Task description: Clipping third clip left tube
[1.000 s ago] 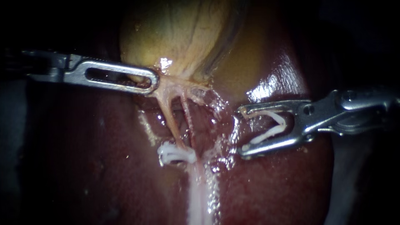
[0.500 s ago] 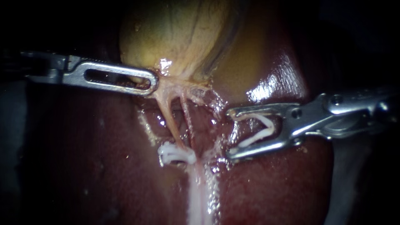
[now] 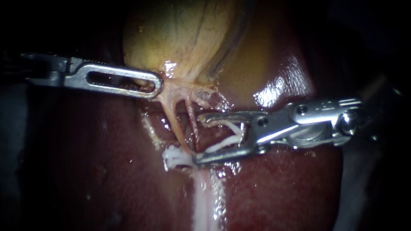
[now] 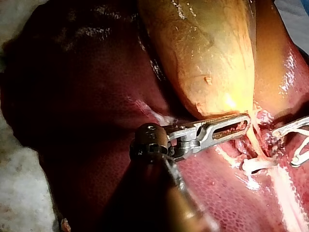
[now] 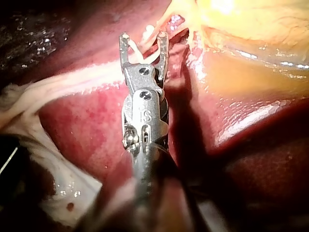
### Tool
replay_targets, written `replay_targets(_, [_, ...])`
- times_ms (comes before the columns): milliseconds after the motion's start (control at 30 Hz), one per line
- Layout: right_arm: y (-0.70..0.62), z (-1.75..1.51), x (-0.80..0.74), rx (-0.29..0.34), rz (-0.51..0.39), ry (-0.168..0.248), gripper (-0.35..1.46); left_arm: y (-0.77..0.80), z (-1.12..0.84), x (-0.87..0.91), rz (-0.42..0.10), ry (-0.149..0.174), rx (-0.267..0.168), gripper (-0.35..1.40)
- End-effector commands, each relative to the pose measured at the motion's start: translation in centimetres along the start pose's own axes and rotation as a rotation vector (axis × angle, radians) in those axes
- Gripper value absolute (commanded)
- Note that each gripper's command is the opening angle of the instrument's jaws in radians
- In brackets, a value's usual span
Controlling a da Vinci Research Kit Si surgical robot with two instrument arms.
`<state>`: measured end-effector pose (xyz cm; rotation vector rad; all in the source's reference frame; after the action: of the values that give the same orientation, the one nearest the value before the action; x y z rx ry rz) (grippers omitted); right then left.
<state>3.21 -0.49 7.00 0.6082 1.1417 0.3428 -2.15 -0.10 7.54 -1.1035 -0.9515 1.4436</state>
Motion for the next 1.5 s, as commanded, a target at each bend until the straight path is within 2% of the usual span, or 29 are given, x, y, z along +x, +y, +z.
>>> replay_targets(33, [0.01, 0.02, 0.01, 0.001, 0.001, 0.0, 0.49, 0.0, 0.0, 0.0, 0.0, 0.0, 0.001, -0.35])
replay_targets(300, [0.12, 0.17, 0.03, -0.005, 0.003, 0.001, 0.49, 0.02, 0.01, -0.01, 0.0, 0.001, 0.001, -0.35])
replay_targets(833, [0.22, 0.5, -0.12, 0.018, 0.036, 0.003, 0.5, 0.06, 0.02, -0.01, 0.004, 0.005, 0.0, -0.35])
replay_targets(1233, [0.31, 0.65, -0.14, 0.059, 0.172, 0.003, 0.49, 0.09, 0.04, -0.02, 0.004, 0.009, 0.004, -0.35])
replay_targets(1500, [0.38, 0.76, -0.14, 0.107, 0.237, 0.042, 0.48, 0.09, 0.04, -0.02, 0.004, 0.009, 0.004, -0.35])
